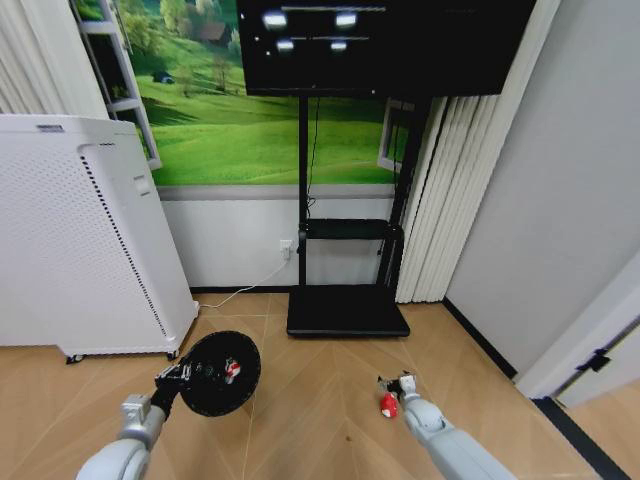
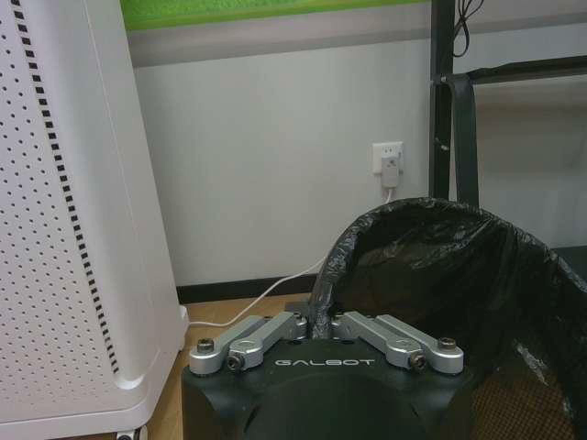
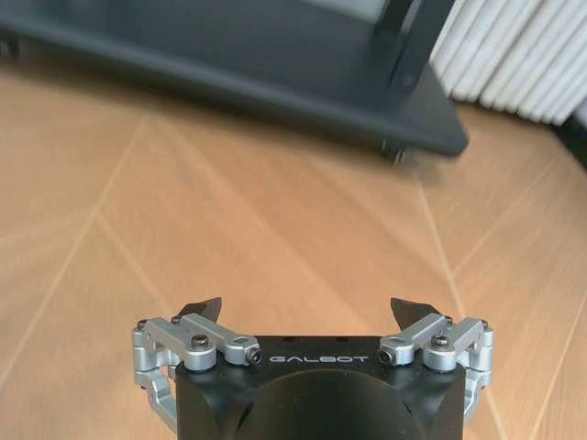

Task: Pick up the trash bin and place the garbage on the floor into it.

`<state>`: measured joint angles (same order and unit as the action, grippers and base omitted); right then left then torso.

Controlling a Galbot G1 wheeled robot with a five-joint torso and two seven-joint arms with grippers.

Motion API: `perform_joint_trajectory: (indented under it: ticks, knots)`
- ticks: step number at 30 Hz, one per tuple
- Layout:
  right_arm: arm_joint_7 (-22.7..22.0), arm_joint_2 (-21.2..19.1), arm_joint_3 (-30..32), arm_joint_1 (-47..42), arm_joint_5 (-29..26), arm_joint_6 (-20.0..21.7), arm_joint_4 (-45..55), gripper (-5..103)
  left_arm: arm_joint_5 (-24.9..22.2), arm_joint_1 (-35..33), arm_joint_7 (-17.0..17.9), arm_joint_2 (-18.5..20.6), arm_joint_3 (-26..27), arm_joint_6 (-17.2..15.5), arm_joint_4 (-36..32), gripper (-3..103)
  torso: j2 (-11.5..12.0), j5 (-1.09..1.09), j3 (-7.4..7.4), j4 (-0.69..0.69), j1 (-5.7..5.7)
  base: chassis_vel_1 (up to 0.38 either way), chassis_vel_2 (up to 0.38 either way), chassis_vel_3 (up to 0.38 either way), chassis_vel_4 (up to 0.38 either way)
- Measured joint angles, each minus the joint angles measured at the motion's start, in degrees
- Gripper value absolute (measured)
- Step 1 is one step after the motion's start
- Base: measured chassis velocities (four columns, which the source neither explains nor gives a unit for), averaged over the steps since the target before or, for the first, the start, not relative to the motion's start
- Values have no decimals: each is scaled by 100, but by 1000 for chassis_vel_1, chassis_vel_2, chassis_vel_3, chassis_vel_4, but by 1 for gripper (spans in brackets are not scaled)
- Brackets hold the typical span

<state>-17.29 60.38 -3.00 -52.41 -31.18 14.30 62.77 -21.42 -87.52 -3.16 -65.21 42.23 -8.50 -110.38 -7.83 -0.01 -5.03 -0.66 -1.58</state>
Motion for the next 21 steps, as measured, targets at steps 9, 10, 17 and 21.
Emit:
perform_joint_trajectory:
  ticks: [9, 10, 17, 21]
  knots:
    - [-258, 400, -79, 40, -316, 176, -411, 100, 6, -8, -12, 16, 0, 52, 88, 4, 0, 0, 0, 1, 0, 0, 0, 0, 0]
    - [-287, 475, -84, 67, -386, 215, -471, 100, 16, -9, -12, 11, -13, 57, 97, 4, 0, 0, 0, 2, 0, 0, 0, 0, 0]
    - [-400, 833, -142, 279, -501, 259, -882, 100, 74, -7, -27, -8, -73, 68, 129, 4, 0, 0, 0, 1, 0, 0, 0, 0, 0]
    - [-427, 953, -138, 464, -467, 245, -1198, 98, 104, -37, -32, -11, -73, 107, 150, 4, 0, 0, 0, 1, 0, 0, 0, 0, 0]
